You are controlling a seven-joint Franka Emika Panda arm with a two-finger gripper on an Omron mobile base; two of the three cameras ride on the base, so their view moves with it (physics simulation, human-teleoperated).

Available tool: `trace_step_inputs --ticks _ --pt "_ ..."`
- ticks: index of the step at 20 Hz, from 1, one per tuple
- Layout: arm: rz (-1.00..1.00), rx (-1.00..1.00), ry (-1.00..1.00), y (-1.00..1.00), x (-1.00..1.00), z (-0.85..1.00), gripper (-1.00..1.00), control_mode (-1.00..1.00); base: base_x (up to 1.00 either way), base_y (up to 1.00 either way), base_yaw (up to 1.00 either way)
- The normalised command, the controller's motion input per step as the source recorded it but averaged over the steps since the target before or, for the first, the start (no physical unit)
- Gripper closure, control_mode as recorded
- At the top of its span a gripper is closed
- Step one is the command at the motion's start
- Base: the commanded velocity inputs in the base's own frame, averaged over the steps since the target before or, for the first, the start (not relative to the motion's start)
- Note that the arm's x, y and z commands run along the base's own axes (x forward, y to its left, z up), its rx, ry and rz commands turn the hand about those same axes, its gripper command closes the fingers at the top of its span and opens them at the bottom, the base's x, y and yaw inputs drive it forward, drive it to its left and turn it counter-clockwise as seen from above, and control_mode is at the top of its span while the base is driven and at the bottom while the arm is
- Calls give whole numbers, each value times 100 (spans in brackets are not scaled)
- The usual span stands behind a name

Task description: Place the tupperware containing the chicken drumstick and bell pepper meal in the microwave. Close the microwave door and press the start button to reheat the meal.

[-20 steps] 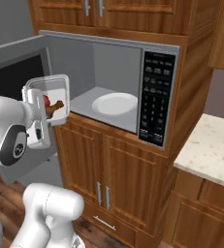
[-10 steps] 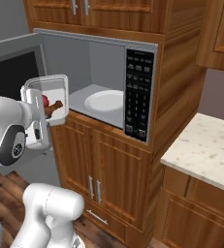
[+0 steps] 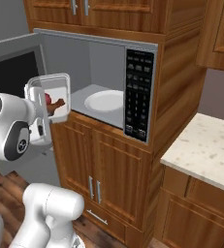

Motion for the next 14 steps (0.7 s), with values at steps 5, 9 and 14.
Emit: trace_step_inputs --ticks 5,9,14 --pt "0 0 0 0 46 -12 100 -100 0 0 0" --pt "0 0 0 0 51 -20 100 -100 0 0 0" --pt "0 0 1 0 65 -26 100 -100 0 0 0"
